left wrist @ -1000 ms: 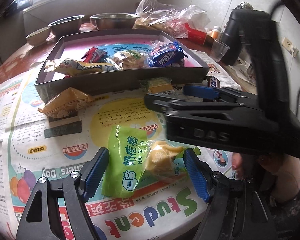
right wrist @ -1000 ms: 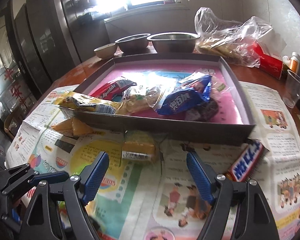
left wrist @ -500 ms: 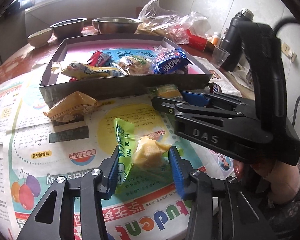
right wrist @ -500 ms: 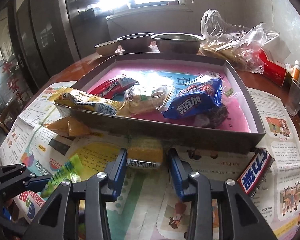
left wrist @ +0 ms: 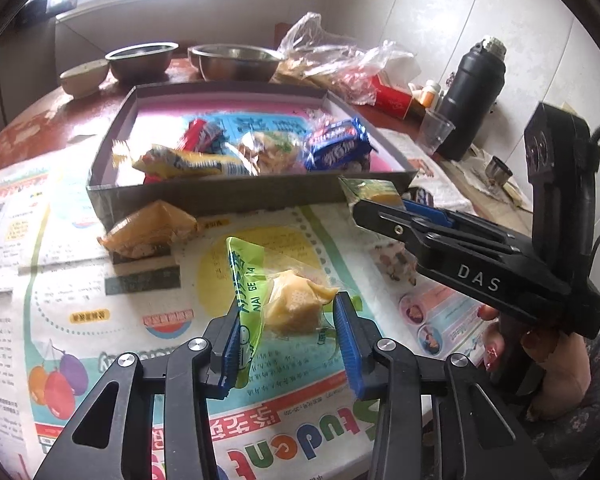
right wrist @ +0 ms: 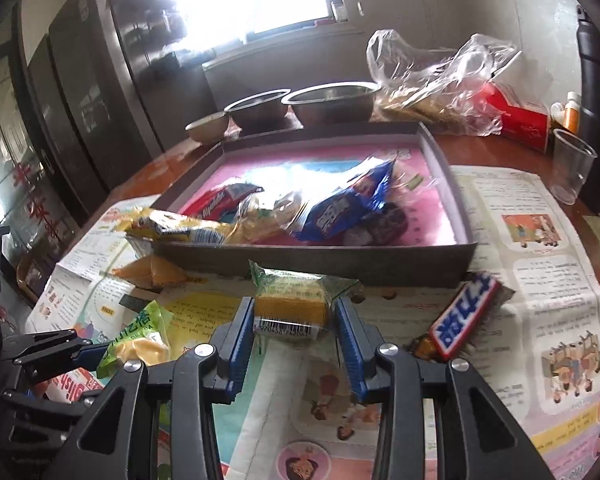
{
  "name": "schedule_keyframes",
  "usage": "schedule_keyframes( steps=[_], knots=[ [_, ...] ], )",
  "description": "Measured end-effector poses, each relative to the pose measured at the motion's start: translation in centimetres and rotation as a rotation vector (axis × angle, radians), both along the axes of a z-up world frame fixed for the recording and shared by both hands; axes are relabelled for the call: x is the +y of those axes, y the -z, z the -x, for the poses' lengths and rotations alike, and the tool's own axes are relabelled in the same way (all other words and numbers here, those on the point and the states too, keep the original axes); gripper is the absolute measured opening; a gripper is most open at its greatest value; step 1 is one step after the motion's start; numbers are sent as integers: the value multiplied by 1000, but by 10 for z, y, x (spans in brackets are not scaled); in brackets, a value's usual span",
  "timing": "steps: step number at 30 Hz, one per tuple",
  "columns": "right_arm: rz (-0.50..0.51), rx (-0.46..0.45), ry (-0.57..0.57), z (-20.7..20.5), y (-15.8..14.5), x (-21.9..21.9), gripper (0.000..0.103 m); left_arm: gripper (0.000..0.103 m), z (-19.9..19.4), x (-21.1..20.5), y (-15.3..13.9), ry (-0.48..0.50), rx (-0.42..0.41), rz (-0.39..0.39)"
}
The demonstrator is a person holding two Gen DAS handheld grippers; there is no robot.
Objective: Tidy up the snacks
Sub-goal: 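Grasp the green snack bag with the left gripper while the right gripper grasps the yellow cake pack, then carry the green bag and yellow cake pack over the tray with both grippers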
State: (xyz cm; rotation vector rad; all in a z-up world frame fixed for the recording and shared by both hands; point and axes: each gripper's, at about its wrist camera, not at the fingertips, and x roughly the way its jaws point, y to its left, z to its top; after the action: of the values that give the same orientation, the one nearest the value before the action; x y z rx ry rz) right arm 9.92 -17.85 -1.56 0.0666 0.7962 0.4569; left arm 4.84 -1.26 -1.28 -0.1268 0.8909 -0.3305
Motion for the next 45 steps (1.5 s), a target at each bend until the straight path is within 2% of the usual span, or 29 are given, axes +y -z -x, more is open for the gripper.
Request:
schedule_keyframes(
  steps=[15,33,45],
  knots=[
    [-34,-52,22,-3,-23,-16,41,43,-30,6,-29,-37,-54,8],
    [-43,-26,90,-45,-23,-35,41,43,-97,-3,-21,-34,-3,23],
    [-23,-14,104,-70,-21,-32,41,43,-122,6,-15,-48,24,38]
  ],
)
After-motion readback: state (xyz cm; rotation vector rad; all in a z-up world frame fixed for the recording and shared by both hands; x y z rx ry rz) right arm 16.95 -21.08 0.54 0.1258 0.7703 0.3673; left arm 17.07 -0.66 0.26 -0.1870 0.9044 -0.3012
